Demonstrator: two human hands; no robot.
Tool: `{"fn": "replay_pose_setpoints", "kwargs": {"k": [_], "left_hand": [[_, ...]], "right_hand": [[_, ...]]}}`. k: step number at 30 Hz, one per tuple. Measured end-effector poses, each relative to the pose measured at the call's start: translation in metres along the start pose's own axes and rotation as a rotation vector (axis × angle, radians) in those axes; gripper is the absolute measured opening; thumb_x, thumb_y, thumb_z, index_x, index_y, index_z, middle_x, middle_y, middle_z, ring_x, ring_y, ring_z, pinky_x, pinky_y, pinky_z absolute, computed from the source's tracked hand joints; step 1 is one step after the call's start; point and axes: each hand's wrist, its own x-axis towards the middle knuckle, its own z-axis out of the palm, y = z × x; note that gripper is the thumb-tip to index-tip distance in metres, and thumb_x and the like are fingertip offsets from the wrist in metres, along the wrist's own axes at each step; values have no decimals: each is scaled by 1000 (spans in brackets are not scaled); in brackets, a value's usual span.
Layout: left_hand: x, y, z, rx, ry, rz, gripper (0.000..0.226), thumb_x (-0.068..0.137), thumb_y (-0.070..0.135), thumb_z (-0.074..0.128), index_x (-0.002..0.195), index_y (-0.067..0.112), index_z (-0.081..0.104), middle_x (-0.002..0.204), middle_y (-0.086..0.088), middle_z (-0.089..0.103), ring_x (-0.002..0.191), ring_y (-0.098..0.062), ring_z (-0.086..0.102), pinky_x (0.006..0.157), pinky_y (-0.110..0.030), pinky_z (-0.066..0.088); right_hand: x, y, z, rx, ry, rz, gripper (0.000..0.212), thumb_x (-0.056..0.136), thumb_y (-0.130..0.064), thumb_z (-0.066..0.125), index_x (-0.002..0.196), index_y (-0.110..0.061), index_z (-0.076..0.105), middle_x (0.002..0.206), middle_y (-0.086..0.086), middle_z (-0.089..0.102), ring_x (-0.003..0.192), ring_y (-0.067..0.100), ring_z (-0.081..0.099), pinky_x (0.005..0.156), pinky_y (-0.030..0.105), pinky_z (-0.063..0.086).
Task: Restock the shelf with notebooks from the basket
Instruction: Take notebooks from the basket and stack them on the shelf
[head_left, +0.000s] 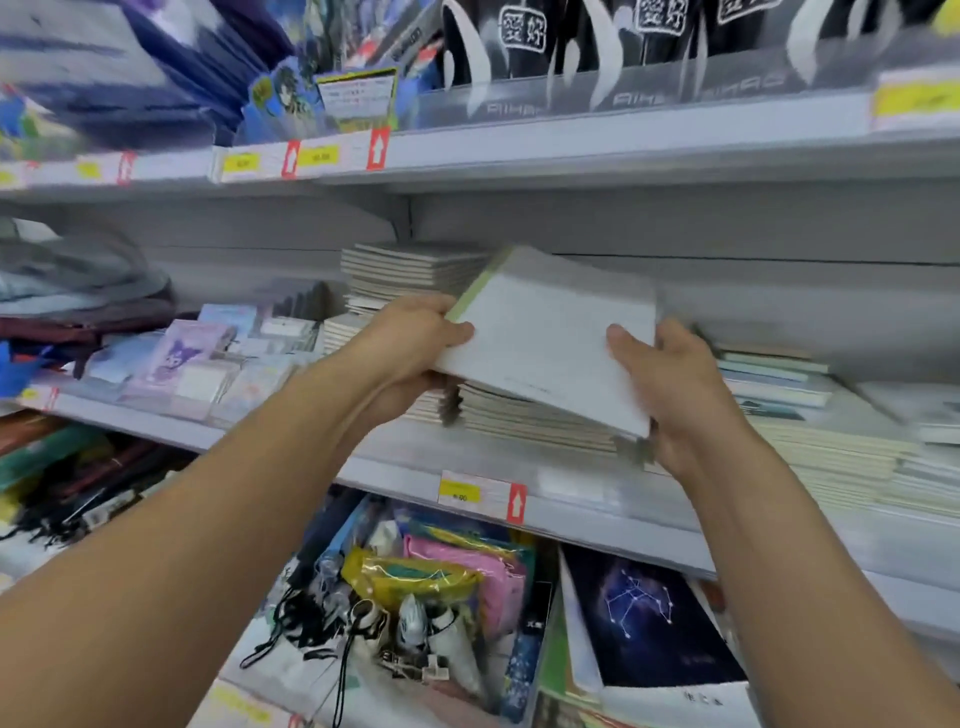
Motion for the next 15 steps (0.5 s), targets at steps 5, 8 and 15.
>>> {"fn": "replay_pose_setpoints", "kwargs": {"k": [5, 8, 15], "left_hand": [[66, -27, 33, 8, 264, -110, 10, 89, -5, 60, 94, 2, 57, 89, -15, 60, 52, -17, 62, 42, -25, 53], [82, -37, 25, 250, 361, -7, 32, 77, 33, 81, 92, 11, 64, 91, -4, 65, 74, -18, 63, 76, -35, 57], [72, -68, 14, 720, 310, 291, 85, 65, 61, 79, 133, 16, 55, 122, 6, 61, 116, -15, 57, 86, -22, 41]], "right_hand": [[37, 6, -26, -207, -85, 15, 80, 60, -38, 92, 125, -8, 54, 112, 0, 67, 105, 14, 68, 84, 30, 52], [45, 23, -31, -468, -130, 21, 86, 52, -35, 97, 123, -5, 58, 116, 11, 69, 108, 29, 66, 93, 45, 54], [67, 59, -30, -702, -24, -145, 36, 87, -35, 75, 87, -3, 59, 74, 6, 60, 71, 23, 57, 59, 26, 42]]}}
